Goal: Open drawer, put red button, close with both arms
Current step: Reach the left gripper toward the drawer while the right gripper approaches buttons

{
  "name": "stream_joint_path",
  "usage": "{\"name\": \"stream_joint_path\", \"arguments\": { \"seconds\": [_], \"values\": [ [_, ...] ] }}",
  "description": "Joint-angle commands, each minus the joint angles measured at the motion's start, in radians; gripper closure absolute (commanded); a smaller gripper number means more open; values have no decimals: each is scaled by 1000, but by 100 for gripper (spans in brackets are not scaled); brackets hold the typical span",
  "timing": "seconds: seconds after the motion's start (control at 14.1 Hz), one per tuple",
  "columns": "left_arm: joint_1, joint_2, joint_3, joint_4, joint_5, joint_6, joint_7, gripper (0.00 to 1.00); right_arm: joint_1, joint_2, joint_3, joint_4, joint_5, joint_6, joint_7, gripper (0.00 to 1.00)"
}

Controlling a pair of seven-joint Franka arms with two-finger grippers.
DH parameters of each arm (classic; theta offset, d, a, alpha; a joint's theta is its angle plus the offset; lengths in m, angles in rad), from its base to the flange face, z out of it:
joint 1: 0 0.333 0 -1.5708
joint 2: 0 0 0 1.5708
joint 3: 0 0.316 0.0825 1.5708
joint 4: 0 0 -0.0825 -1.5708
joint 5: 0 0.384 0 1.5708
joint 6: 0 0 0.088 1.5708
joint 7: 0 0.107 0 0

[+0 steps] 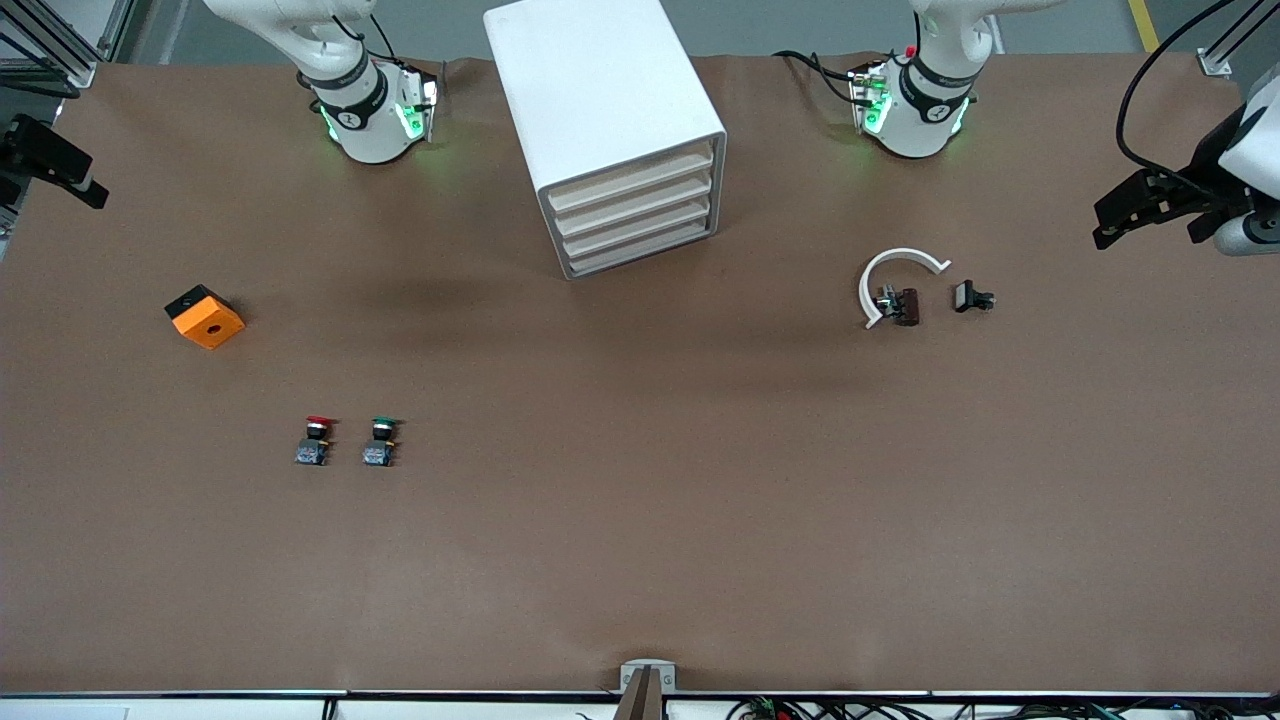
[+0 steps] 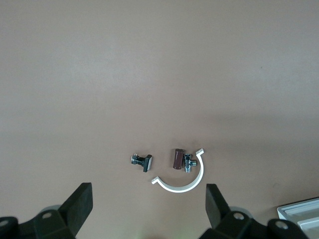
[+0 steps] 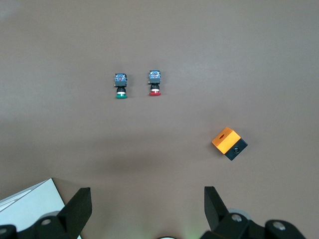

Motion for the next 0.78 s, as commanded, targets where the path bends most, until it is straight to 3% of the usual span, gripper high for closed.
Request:
{"name": "stream_joint_path", "arguments": {
  "seconds": [0.0,0.28,0.71],
  "values": [
    [3,10,-4,20,20,-7,9,0,4,-30,1,-8,-7,-7,11,0],
    [-1,40,0,34,23,-7,3,0,-1,-25,-3,-2,-9,2,-33,0],
    [-3,192,-6,37,21,48,-5,0,1,-22,1,9,-26,-1,-47,0]
  ]
}}
